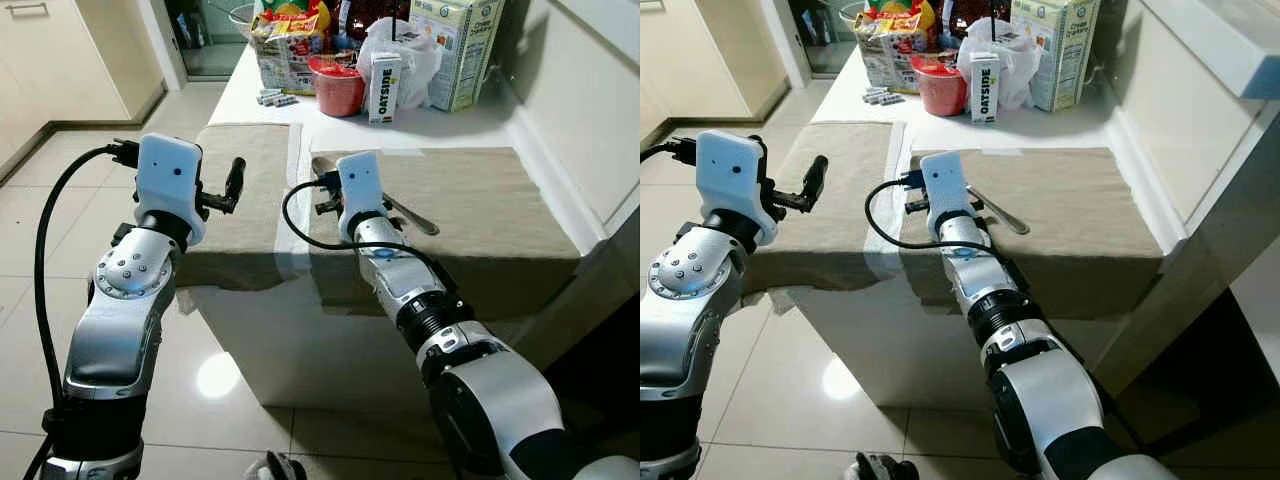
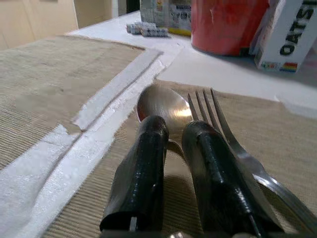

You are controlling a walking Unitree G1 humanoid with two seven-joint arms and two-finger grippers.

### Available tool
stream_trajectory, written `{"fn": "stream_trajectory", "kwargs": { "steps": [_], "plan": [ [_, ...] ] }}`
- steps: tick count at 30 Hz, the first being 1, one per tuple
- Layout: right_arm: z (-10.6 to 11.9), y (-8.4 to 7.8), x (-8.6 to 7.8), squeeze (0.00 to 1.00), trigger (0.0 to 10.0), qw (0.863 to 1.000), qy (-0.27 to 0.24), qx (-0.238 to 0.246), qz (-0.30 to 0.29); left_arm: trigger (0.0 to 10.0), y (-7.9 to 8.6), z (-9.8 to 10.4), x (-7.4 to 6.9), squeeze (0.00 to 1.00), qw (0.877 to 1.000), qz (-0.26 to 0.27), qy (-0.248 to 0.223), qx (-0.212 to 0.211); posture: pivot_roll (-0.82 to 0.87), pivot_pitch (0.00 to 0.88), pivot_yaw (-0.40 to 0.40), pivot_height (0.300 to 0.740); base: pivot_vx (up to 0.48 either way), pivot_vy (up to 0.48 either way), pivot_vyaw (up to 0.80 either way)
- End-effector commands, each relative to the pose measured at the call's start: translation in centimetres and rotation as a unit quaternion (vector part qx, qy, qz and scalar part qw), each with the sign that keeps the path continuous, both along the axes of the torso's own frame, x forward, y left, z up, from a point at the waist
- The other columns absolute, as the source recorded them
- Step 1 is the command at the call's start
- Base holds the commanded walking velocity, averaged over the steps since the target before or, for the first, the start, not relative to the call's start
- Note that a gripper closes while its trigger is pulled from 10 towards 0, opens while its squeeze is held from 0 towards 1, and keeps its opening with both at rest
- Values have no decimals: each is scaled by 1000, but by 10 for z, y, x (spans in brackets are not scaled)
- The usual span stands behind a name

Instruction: Setting the table

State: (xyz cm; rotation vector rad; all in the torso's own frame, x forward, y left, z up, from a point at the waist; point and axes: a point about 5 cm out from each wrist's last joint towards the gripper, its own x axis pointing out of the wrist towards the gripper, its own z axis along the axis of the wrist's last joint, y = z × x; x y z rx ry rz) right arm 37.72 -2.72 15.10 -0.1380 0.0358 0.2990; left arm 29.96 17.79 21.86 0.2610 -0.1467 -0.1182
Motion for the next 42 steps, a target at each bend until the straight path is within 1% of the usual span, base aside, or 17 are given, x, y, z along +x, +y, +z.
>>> {"fn": "stream_trajectory", "kwargs": {
  "steps": [1,5,13,15,16,17,18,19,20,21,22,23,28,29,30,39,42],
  "plan": [
    [4,8,-2,0,10000,1000,-13,-5,14,10000,1,5,3,0,1000,4,-9,4,96,26,92,740,0,0,0],
    [-2,7,-2,0,10000,1000,4,-7,10,10000,0,5,4,0,1000,4,-10,3,98,23,90,740,0,0,0],
    [-4,8,-3,0,10000,1000,7,-4,11,10000,1,6,7,0,1000,5,-13,0,90,12,90,740,0,0,0],
    [4,9,-3,0,10000,1000,-23,2,11,10000,1,7,8,0,1000,6,-15,-1,89,10,90,740,0,0,0],
    [12,9,-2,0,10000,999,-48,17,10,10000,1,8,9,0,1000,6,-16,-2,87,8,89,740,0,0,0],
    [25,8,-2,0,10000,995,-98,33,3,10000,1,8,10,0,1000,7,-18,-6,85,6,90,740,0,0,0],
    [30,7,-2,0,10000,993,-116,33,-1,10000,1,9,10,0,1000,7,-19,-7,85,6,90,740,0,0,0],
    [30,7,-2,0,10000,993,-116,33,-1,10000,1,9,10,0,1000,7,-19,-7,85,6,90,740,0,0,0],
    [42,3,-2,0,10000,987,-155,42,-12,10000,1,9,11,0,1000,8,-21,-10,79,4,91,740,0,0,0],
    [47,0,-3,0,10000,984,-172,52,-19,10000,0,9,10,0,1000,7,-22,-12,77,4,92,740,0,0,0],
    [47,0,-3,0,10000,984,-172,52,-19,10000,0,9,10,0,1000,7,-22,-12,77,4,92,740,0,0,0],
    [53,-4,-3,0,10000,980,-190,54,-25,10000,-1,8,11,0,1000,6,-21,-14,73,2,90,740,0,0,0],
    [47,-13,-3,0,10000,981,-183,50,-37,10000,-2,5,11,0,1000,4,-15,-19,70,1,89,740,0,0,0],
    [45,-16,-3,643,10000,982,-181,46,-41,10000,-2,4,11,0,1000,4,-13,-21,67,0,86,740,0,0,0],
    [41,-18,-3,1000,10000,983,-171,47,-39,10000,-2,3,11,0,1000,5,-11,-23,67,0,86,740,0,0,0],
    [18,-24,-5,1000,10000,992,-114,33,-33,10000,-4,0,10,0,1000,6,-10,-27,53,0,75,740,0,0,0],
    [17,-26,-7,1000,10000,992,-118,27,-24,10000,-4,-1,10,0,1000,7,-10,-29,49,0,71,740,0,0,0]
  ]
}}
